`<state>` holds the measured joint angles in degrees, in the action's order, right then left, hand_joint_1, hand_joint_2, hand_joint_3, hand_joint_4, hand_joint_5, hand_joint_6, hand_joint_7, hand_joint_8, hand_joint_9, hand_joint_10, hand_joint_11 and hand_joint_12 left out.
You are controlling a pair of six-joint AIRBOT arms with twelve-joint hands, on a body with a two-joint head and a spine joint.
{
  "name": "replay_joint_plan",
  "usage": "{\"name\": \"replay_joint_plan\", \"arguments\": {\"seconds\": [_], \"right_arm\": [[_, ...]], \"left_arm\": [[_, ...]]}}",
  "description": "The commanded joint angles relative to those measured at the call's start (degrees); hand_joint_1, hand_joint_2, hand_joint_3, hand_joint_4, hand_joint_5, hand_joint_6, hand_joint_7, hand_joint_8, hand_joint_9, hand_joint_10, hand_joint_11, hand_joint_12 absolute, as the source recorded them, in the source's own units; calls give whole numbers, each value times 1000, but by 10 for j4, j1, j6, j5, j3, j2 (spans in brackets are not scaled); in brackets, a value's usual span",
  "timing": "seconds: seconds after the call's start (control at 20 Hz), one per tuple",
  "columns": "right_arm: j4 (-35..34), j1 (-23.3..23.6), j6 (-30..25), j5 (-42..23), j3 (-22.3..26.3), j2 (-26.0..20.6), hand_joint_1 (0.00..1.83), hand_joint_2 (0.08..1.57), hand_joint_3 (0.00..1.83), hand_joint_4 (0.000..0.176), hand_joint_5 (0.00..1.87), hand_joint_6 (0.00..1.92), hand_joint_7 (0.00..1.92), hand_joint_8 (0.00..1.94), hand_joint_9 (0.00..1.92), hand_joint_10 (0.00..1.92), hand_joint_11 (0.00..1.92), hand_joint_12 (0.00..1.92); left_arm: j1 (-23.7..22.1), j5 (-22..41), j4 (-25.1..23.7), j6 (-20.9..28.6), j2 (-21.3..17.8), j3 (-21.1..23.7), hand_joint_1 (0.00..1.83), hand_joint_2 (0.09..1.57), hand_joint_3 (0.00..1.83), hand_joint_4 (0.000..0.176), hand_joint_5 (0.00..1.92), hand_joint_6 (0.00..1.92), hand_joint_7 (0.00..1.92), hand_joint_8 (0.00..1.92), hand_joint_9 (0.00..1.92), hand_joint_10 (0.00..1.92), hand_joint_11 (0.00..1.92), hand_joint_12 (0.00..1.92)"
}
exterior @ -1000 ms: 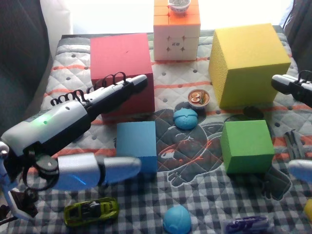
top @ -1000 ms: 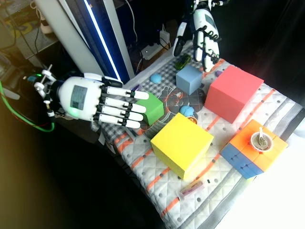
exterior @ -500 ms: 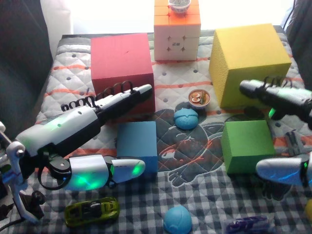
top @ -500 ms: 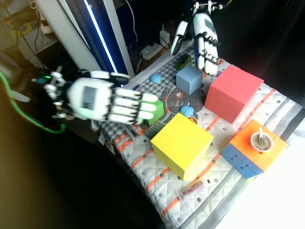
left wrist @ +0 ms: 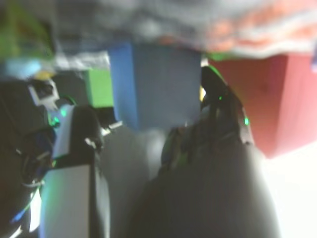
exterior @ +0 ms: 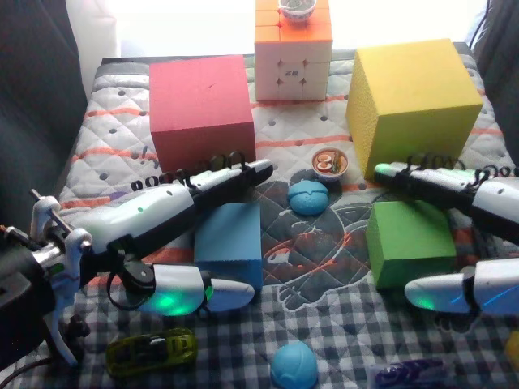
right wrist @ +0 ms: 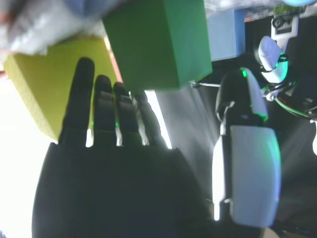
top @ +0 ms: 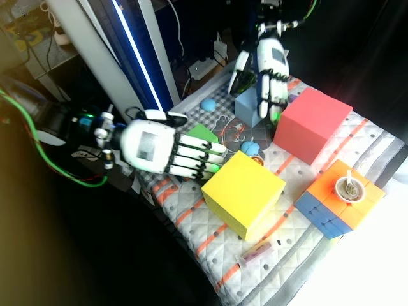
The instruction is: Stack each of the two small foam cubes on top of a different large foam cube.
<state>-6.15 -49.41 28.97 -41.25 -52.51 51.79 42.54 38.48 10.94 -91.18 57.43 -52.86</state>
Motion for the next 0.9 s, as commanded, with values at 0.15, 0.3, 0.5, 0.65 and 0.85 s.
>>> {"name": "replay_joint_plan", "arguments": {"seconds": [0.15, 0.3, 0.5, 0.65, 0.85], "right_arm": [[3, 8, -2, -49, -7, 5, 1145, 1118, 3, 0, 146, 964, 446, 711, 246, 1206, 75, 1784], [3, 12, -2, -49, -8, 5, 1122, 1335, 14, 0, 447, 1638, 697, 1605, 557, 1825, 566, 1917], [8, 19, -2, -87, 8, -22, 1100, 1356, 0, 0, 479, 1629, 673, 1689, 701, 1921, 787, 1921], [17, 19, -2, -134, 34, -58, 1104, 1358, 0, 0, 456, 1645, 681, 1670, 623, 1907, 667, 1921], [25, 34, -2, -175, 53, -92, 1136, 1359, 0, 0, 457, 1577, 685, 1743, 768, 1921, 869, 1921]], "left_arm": [[-3, 40, 3, 3, 14, -9, 1252, 1178, 4, 1, 276, 187, 225, 561, 19, 1305, 62, 1761], [-6, 50, 4, 3, 14, -8, 1393, 1239, 3, 0, 17, 1190, 1, 1412, 31, 1685, 193, 1781], [-6, 105, -10, 2, -16, 20, 1408, 1246, 0, 0, 0, 1517, 0, 1506, 130, 1746, 293, 1823], [-7, 151, -34, 2, -52, 52, 1607, 1260, 0, 0, 46, 1514, 2, 1480, 515, 1728, 250, 1853], [-13, 195, -57, 2, -96, 80, 1594, 1282, 1, 0, 56, 1320, 3, 1458, 486, 1764, 267, 1921]]}}
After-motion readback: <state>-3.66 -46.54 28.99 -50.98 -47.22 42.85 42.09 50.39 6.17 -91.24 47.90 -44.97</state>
